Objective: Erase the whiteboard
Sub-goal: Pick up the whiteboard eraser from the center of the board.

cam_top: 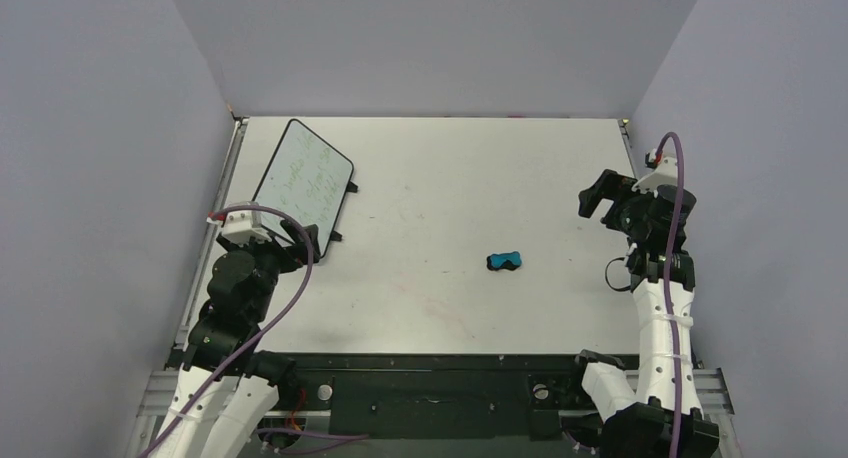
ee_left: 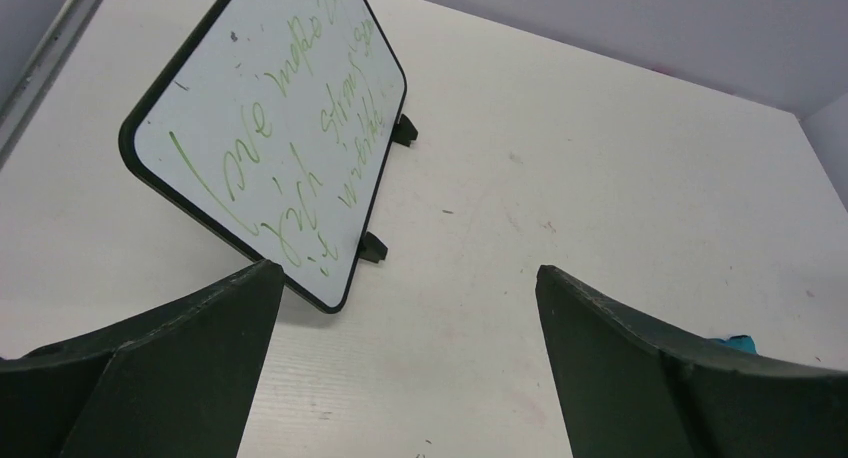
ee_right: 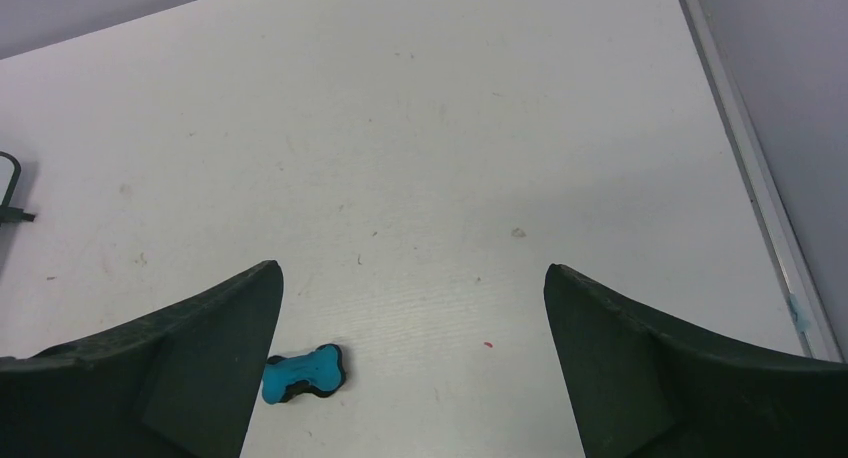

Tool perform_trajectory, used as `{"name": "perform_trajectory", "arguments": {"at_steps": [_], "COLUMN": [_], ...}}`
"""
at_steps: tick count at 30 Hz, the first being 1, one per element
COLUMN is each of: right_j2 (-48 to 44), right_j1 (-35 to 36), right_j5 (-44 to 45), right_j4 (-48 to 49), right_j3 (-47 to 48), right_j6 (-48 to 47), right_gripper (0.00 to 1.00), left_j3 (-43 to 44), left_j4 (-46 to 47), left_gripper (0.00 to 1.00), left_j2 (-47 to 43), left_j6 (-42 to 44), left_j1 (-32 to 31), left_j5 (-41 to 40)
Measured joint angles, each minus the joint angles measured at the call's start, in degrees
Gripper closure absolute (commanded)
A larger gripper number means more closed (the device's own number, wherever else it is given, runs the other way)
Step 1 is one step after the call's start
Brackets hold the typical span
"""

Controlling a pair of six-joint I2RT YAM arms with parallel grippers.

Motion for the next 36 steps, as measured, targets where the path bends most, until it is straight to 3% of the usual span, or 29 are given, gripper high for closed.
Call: {"name": "perform_trajectory", "arguments": {"at_steps": [4, 8, 12, 15, 23, 30, 36], "right_j2": [-0.52, -0.76, 0.76, 3.41, 9.51, 18.12, 26.8], "right_j1": [-0.96, -0.68, 3.74, 8.98, 20.87, 29.2, 34.97], "right_j5": [-3.56, -13.03, -21.11, -22.47, -14.82, 2.1, 4.85], "right_j4": [-0.09, -0.31, -1.75, -4.46, -4.94, -2.45, -11.08], "right_j3": [-1.05, -2.43, -2.8, -2.75, -2.73, -2.27, 4.46], "right_j6": [-0.92, -6.01, -12.24, -16.87, -17.57, -13.22, -27.26], "right_gripper": [0.0, 0.0, 0.0, 0.0, 0.01, 0.08, 0.22], "left_j3": [-0.09, -0.09, -0.24, -1.68, -8.02, -10.84, -12.39], "left_j4": [-1.95, -4.26, -6.93, -7.67, -6.82, -6.29, -6.36], "left_gripper": [0.03, 0.03, 0.03, 0.05, 0.06, 0.05, 0.05], "left_j2": [-0.52, -0.76, -1.01, -2.05, -0.87, -0.33, -1.33], "left_j6": [-1.9, -4.76, -8.15, -10.95, -17.27, -22.51, -23.58], "left_j1": [0.0, 0.0, 0.0, 0.0, 0.0, 0.0, 0.0], "left_j5": [2.23, 3.65, 4.52, 4.9, 8.48, 8.22, 7.17]}}
